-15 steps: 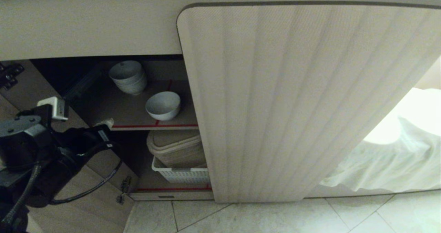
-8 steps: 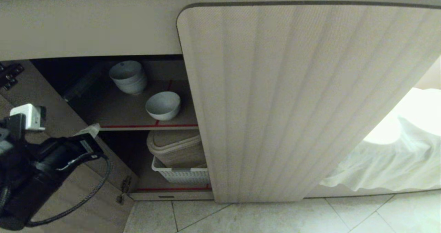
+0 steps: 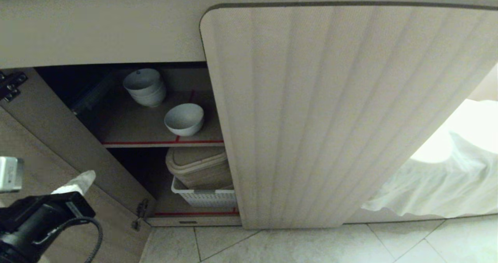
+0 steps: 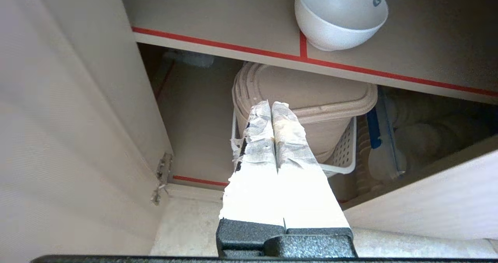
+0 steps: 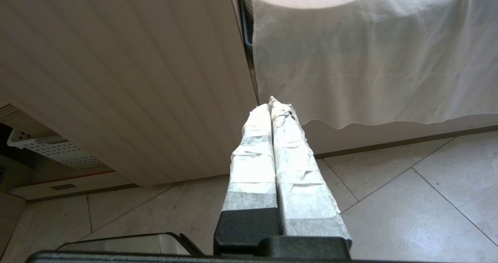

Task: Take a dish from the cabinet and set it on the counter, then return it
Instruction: Close the cabinet door

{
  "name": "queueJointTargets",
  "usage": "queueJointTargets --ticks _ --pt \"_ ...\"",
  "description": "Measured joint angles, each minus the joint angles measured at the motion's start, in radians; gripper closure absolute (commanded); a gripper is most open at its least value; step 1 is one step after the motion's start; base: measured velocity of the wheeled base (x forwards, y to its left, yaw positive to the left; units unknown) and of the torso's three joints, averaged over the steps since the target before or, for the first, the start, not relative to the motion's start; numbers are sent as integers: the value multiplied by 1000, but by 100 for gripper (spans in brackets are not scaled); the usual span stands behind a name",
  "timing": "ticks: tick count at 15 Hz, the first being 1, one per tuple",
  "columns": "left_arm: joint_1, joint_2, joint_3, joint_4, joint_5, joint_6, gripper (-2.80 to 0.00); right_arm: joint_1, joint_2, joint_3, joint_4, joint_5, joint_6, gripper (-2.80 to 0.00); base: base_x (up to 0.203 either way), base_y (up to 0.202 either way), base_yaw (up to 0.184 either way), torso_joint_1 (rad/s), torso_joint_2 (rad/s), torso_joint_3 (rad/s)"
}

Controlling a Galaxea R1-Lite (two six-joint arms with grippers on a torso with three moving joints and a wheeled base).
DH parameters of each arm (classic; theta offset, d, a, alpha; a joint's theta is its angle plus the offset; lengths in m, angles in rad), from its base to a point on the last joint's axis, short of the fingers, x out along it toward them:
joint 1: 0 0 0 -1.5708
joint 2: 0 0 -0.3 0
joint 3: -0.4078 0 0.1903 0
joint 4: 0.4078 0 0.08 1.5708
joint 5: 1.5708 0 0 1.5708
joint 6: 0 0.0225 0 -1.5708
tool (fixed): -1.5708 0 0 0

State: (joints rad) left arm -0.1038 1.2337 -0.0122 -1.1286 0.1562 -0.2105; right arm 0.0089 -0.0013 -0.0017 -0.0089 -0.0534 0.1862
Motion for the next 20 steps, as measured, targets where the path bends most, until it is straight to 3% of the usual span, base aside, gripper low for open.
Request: queueJointTargets --ticks 4,10,12,16,20 --pt "36 -139 10 142 2 17 0 0 0 0 0 0 0 0 0 0 0 0 0 0" --pt "120 -336 11 321 -59 141 0 0 0 0 0 0 0 0 0 0 0 0 0 0" --pt "141 -392 11 381 -120 176 0 0 0 0 0 0 0 0 0 0 0 0 0 0" --pt "217 -546 11 481 -295 185 0 0 0 0 0 0 0 0 0 0 0 0 0 0" --pt "234 -732 11 670 -314 192 0 0 0 0 0 0 0 0 0 0 0 0 0 0"
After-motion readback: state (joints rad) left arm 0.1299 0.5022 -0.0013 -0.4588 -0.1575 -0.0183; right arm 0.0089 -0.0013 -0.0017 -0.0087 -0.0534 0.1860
